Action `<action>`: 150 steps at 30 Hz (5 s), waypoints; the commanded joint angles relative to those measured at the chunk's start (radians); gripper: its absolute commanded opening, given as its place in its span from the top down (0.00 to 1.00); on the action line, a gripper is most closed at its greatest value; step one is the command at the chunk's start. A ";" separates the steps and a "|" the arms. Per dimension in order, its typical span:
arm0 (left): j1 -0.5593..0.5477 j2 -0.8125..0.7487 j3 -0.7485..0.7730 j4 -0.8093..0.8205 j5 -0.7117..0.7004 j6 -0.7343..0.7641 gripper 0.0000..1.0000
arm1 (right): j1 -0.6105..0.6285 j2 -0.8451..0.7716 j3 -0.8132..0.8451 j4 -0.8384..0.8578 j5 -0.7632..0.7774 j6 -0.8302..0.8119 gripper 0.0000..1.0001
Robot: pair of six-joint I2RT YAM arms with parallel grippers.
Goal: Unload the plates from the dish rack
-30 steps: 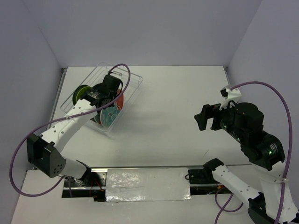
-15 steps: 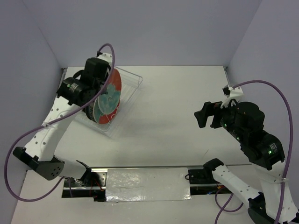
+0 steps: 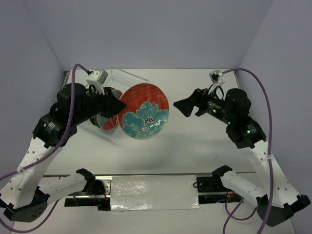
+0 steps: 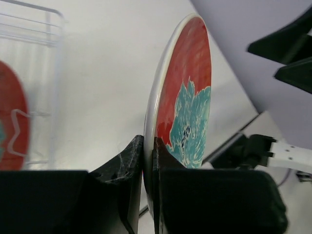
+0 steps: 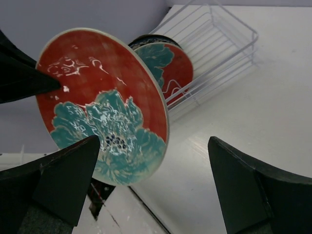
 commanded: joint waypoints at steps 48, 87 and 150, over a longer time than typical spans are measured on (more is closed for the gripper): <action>0.003 -0.011 0.070 -0.122 -0.408 0.099 0.01 | -0.548 1.002 0.016 0.552 -0.029 0.522 0.67; 0.113 0.440 0.012 -0.036 -0.690 0.281 0.27 | -0.095 0.297 -0.155 -0.024 0.308 -0.009 0.00; 0.066 0.018 -0.028 0.499 0.301 -0.220 1.00 | -0.052 0.068 -0.272 0.533 -0.403 0.090 0.26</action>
